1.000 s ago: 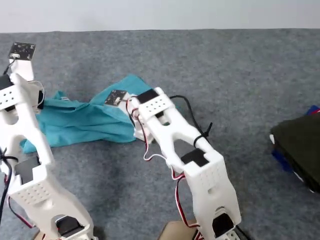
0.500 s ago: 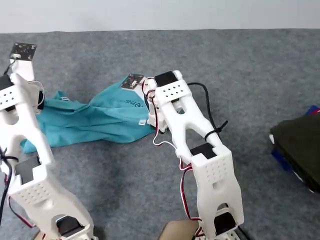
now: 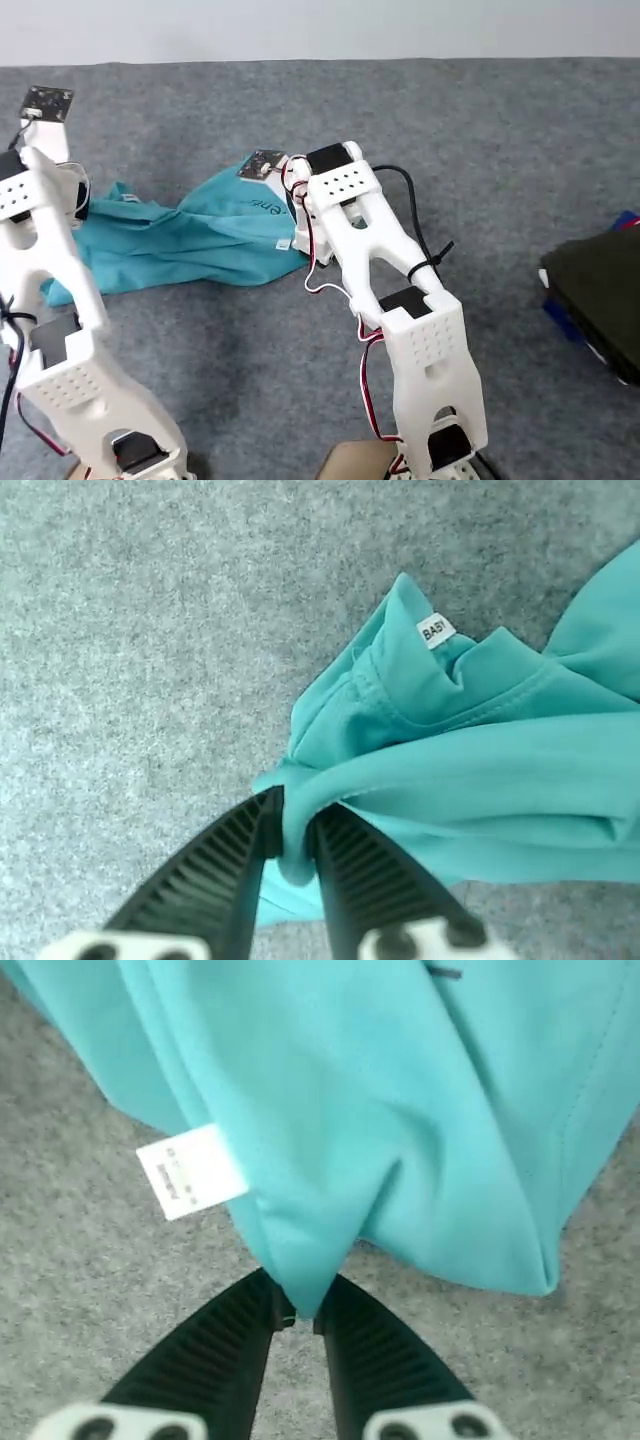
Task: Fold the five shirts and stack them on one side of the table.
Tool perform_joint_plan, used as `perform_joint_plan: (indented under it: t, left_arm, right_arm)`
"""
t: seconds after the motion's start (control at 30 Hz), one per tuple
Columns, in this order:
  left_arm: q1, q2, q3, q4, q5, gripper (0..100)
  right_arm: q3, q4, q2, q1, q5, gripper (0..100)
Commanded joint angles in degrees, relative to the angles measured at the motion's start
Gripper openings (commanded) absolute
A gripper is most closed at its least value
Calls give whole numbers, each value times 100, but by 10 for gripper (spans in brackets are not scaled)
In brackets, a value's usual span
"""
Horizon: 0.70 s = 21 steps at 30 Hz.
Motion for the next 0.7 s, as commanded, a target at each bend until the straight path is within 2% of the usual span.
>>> perform_joint_plan:
  t: [0.0,0.47,0.67]
  left_arm:
    - [53,-114,-66,44,-35,6]
    - [44,-97,-48,44,-35,6]
    - [26,-62,-48,44,-53,6]
  right_arm:
    - [-290,-110,-207,-84,9,113]
    - [-299,-646,295,-171,0,118]
    - [-299,-576,75,-251,-431,154]
